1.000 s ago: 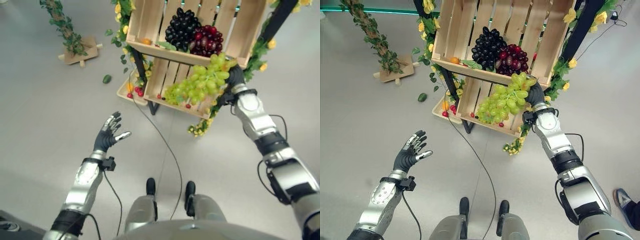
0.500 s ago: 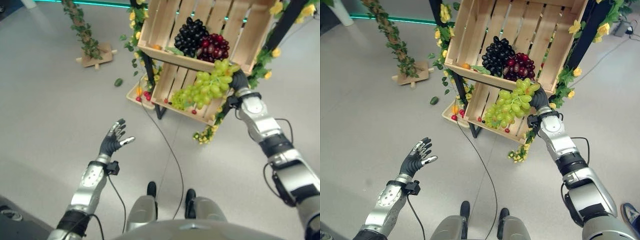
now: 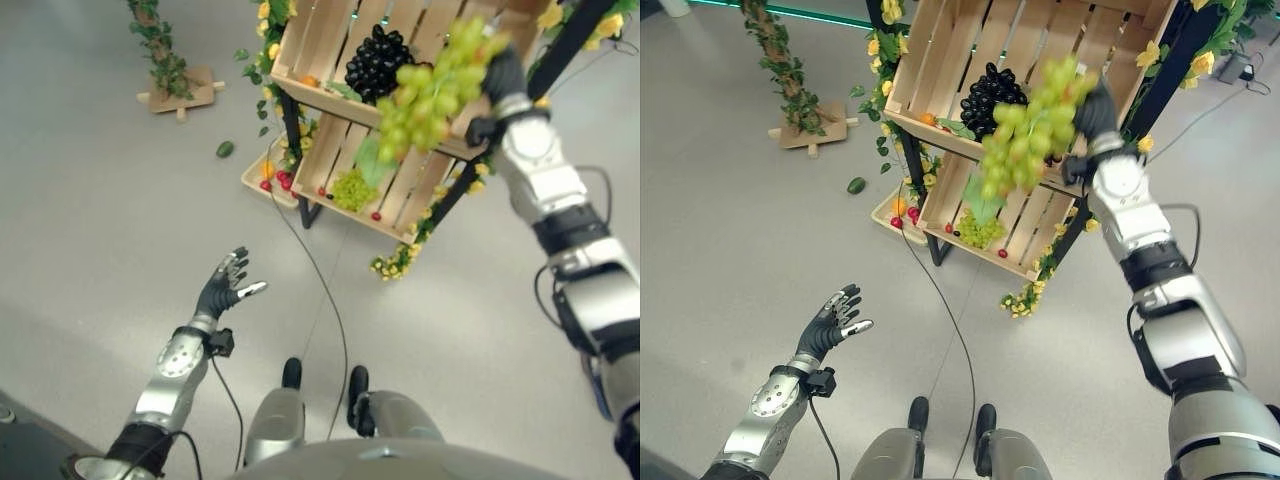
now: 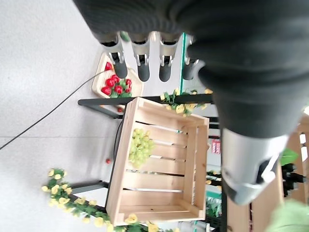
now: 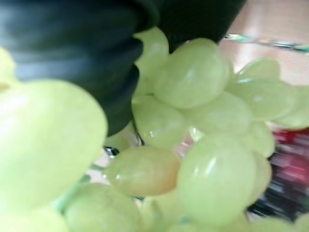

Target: Pick up the fruits from the basket on one side to the basket on the other side

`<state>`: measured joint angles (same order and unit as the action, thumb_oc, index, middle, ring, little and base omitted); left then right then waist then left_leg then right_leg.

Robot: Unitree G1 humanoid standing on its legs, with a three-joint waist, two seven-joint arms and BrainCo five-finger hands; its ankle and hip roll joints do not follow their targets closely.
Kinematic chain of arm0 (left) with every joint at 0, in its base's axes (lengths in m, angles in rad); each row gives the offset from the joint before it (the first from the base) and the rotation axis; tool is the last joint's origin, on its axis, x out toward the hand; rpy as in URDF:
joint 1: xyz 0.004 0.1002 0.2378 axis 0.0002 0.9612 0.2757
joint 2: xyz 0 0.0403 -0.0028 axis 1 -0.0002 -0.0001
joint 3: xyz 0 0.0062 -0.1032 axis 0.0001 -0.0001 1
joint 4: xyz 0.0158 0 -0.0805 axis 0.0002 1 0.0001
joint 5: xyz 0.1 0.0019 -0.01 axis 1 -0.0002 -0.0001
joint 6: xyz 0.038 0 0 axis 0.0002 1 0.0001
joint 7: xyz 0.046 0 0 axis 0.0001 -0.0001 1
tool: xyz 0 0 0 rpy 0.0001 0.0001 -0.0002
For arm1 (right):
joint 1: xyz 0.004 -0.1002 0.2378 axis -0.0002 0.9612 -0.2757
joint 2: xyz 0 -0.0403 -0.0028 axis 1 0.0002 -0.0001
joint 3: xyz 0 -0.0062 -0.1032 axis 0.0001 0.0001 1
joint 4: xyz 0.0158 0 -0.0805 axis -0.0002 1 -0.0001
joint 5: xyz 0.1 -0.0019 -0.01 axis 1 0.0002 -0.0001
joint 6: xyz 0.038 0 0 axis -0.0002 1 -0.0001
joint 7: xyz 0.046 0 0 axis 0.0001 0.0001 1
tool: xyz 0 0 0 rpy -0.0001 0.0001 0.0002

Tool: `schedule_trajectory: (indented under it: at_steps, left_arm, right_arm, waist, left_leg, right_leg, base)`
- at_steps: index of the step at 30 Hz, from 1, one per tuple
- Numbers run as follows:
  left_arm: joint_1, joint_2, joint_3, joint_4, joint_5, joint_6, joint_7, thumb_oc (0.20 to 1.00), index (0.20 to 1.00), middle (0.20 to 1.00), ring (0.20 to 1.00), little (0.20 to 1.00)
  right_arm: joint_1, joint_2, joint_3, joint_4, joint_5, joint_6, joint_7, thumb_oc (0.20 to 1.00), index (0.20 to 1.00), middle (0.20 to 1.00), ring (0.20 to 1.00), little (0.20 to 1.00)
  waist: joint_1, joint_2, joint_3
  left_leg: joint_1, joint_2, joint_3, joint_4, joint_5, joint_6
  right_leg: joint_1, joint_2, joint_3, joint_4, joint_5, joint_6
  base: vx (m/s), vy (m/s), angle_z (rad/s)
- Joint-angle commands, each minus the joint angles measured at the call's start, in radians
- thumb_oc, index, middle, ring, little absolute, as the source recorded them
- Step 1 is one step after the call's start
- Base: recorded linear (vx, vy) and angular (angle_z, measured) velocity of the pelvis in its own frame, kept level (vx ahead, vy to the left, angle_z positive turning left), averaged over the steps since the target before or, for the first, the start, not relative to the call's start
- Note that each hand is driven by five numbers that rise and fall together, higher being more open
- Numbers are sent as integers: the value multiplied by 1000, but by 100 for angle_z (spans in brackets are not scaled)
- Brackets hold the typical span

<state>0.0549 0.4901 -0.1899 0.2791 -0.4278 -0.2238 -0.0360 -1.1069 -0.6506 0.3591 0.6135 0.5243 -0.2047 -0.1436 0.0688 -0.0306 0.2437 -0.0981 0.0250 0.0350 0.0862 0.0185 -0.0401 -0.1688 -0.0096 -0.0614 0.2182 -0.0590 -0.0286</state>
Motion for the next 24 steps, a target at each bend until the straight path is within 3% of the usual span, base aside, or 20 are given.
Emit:
schedule_trajectory:
  at_steps: [1,24]
  left_arm:
    - [22,51,11,-31,-22,-46,17,1000,1000,1000,1000,1000]
    - [36,69,0,-68,-39,-49,23,1000,1000,1000,1000,1000]
  right_arm:
    - [-73,-15,-17,38,43,-70,-34,200,200,200,200,200]
    - [-138,30,2,151,29,-57,-72,200,200,200,200,200]
  waist:
    - [19,-59,-98]
    - [18,-37,-69]
  left_leg:
    - [-60,-2,-9,100,-45,-3]
    - [-81,-6,-9,89,-54,7]
  right_leg:
    - [108,-30,-15,-46,-50,95]
    - [45,-39,-16,-18,-47,107]
  base:
    - [26,38,-12]
    - [11,10,-3]
